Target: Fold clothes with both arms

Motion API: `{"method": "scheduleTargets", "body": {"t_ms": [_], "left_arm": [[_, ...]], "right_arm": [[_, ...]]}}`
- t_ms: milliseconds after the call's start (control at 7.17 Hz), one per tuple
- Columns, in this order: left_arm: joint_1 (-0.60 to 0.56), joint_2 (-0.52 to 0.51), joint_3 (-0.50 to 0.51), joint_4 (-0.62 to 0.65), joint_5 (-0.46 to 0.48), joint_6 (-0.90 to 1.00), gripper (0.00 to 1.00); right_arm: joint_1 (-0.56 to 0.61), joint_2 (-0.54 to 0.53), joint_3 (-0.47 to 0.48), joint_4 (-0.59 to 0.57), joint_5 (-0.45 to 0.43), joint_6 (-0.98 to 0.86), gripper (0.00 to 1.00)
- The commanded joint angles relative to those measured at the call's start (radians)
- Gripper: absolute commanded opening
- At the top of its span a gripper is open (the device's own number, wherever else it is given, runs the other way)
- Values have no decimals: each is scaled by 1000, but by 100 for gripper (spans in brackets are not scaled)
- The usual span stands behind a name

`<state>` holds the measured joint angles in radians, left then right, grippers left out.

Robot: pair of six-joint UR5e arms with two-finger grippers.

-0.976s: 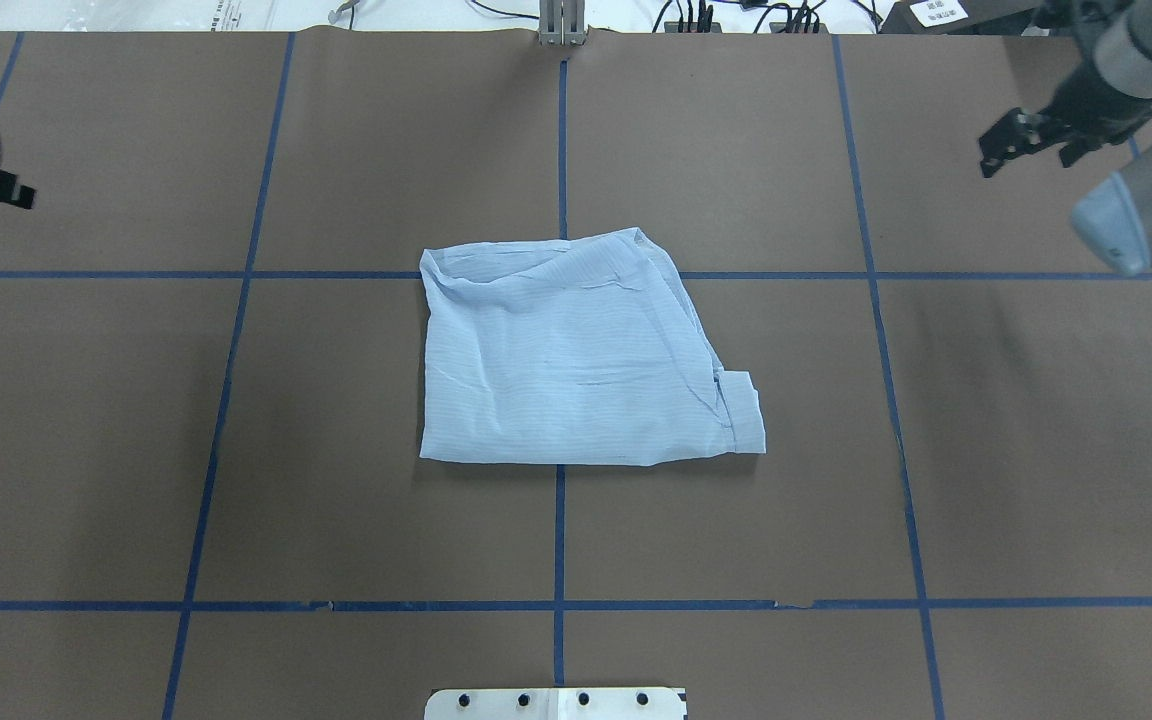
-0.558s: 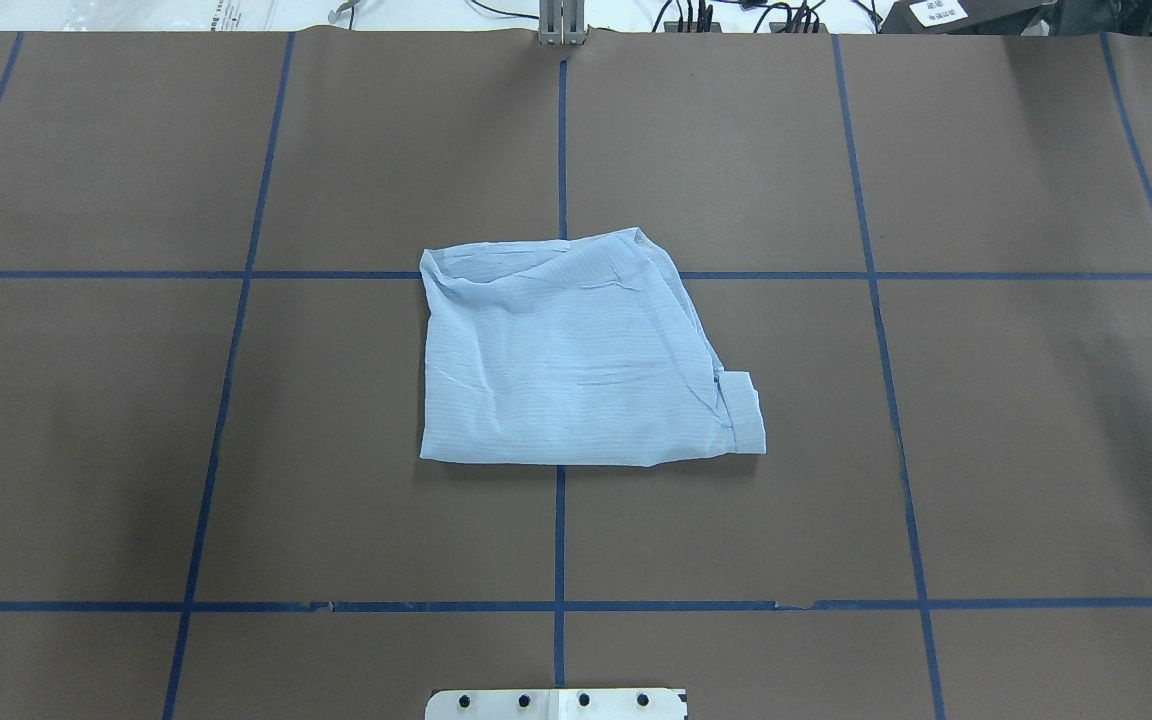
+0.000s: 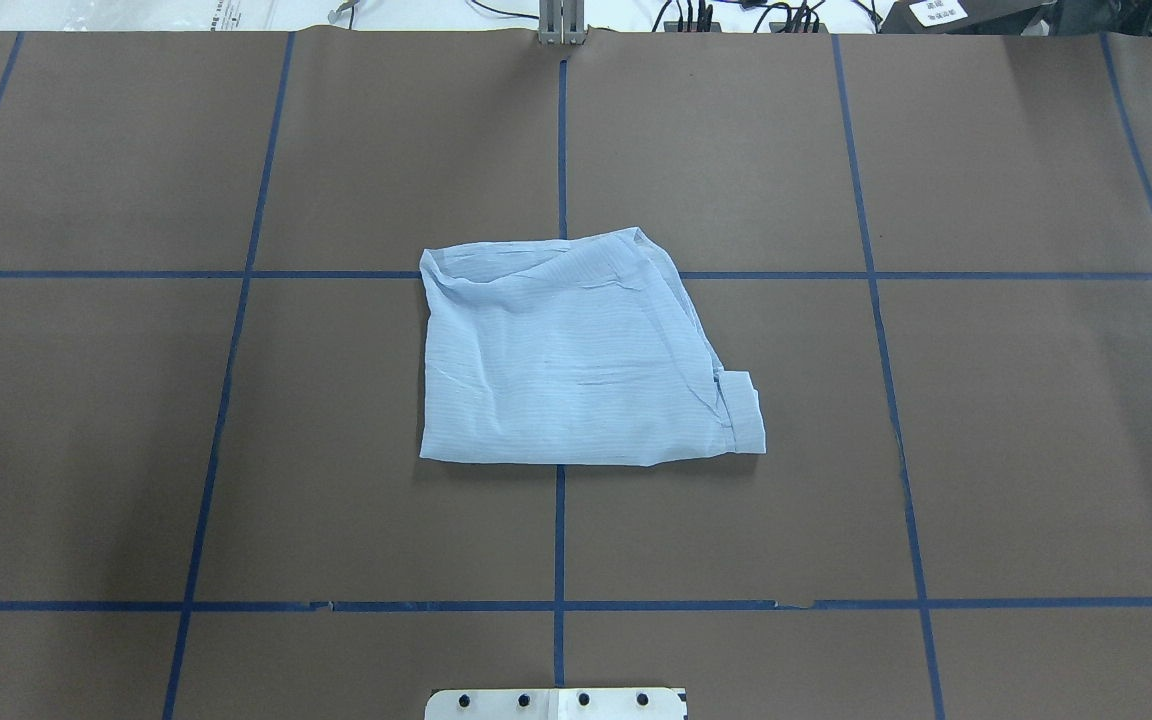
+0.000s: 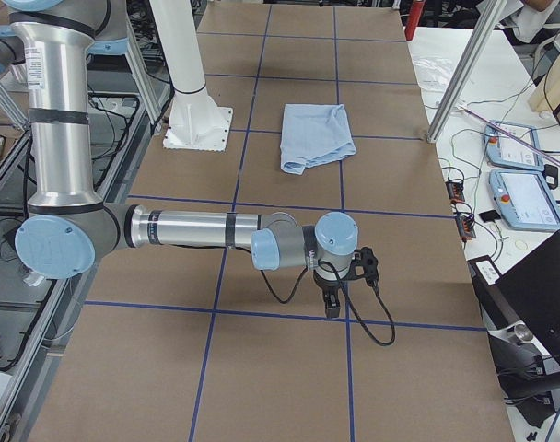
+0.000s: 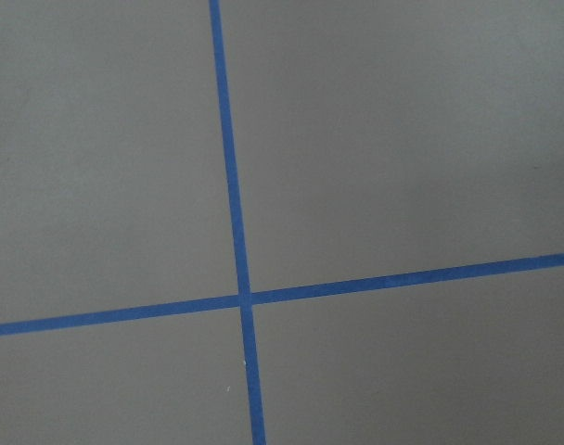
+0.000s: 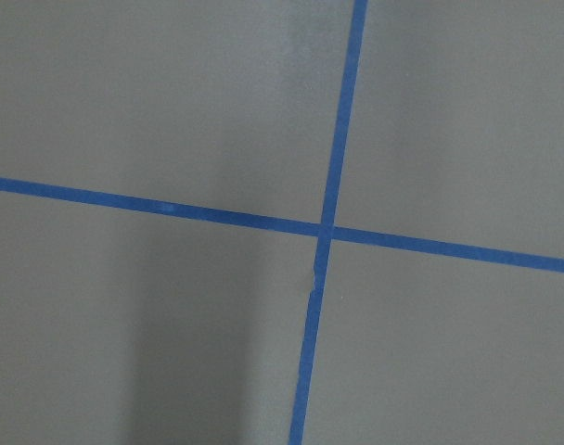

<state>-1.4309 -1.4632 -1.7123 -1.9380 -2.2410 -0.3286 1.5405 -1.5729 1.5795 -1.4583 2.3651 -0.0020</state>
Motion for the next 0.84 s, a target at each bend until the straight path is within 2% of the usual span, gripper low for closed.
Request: {"method": "scheduleTargets", "body": {"t_ms": [0, 139, 279, 418, 558, 697], "left_arm": [[-92, -6, -7, 171, -6, 238, 100], [-139, -25, -9, 306, -3, 369, 100], [-143, -49, -24, 403, -3, 403, 100], [-144, -48, -29, 431, -6, 405, 100], [-145, -39, -26, 433, -12, 407, 100], [-145, -40, -30, 432, -14, 407, 100]], "right_arm": [[50, -3, 49, -118, 11, 0, 100], [81, -9, 68, -155, 8, 2, 100], [90, -25, 114, -239, 17, 2, 100], [90, -30, 173, -308, 20, 43, 100], [90, -30, 206, -326, 25, 157, 100], [90, -32, 203, -318, 29, 169, 100]]}}
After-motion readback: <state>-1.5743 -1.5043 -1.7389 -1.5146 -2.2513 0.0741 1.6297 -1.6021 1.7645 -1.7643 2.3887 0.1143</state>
